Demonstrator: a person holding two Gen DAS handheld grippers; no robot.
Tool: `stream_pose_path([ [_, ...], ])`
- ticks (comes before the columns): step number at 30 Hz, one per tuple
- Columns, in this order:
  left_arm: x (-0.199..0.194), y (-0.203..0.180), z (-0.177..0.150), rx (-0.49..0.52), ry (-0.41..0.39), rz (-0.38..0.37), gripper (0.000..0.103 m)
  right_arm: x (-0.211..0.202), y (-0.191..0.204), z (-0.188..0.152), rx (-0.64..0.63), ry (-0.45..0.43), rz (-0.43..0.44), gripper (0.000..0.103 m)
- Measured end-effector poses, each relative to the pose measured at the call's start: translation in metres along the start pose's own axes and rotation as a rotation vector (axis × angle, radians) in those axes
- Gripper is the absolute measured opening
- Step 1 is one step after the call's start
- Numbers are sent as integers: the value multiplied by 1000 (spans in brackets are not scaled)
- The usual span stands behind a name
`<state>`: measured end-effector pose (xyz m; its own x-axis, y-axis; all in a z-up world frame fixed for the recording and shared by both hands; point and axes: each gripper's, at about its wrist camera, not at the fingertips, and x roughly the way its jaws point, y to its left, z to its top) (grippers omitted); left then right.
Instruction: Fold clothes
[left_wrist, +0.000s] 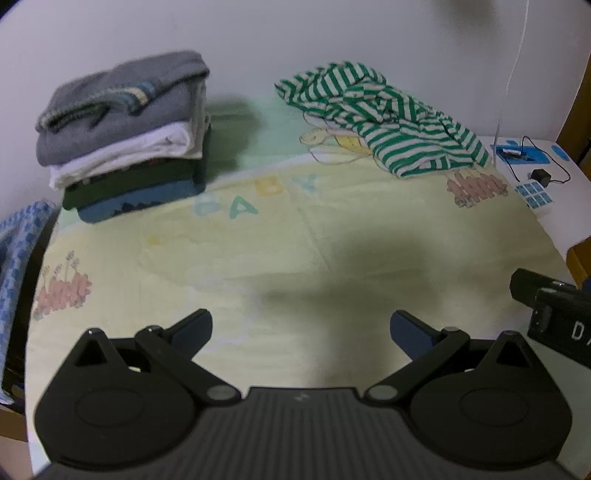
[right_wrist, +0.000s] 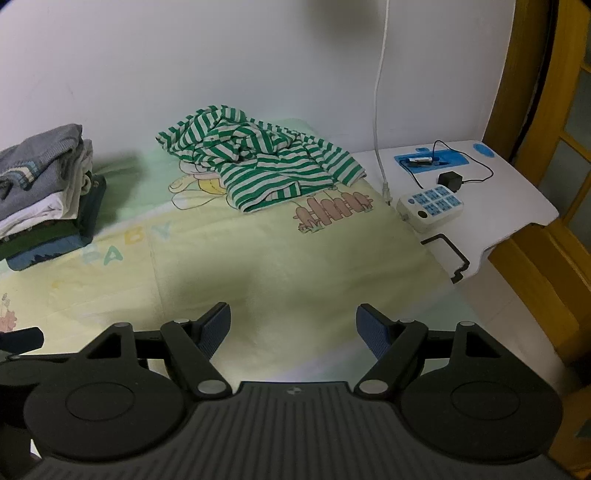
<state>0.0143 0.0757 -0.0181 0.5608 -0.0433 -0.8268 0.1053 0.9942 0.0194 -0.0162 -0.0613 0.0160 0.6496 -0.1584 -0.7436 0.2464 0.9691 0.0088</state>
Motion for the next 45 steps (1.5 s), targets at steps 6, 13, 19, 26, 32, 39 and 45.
stream_pose_path([
  [6, 14, -3, -1, -4, -2, 8, 103, 27, -11, 2, 26, 27, 80, 77],
  [13, 35, -9, 22, -71, -23, -19, 103, 72, -26, 37, -25, 29, 227, 74],
  [19, 45, -32, 43, -19, -75, -2, 102, 125, -35, 89, -124, -43, 251, 66],
  [26, 51, -46, 40, -22, -99, 19, 102, 197, -14, 138, -264, -104, 268, 49],
  [32, 51, -39, 32, -37, -70, 39, 102, 247, 34, 165, -379, -163, 260, 55],
  [39, 46, -24, 25, -58, -69, 75, 102, 290, 62, 177, -420, -175, 213, 70],
  [45, 54, -22, 37, -72, -55, -18, 102, 275, 42, 173, -424, -191, 285, 17],
])
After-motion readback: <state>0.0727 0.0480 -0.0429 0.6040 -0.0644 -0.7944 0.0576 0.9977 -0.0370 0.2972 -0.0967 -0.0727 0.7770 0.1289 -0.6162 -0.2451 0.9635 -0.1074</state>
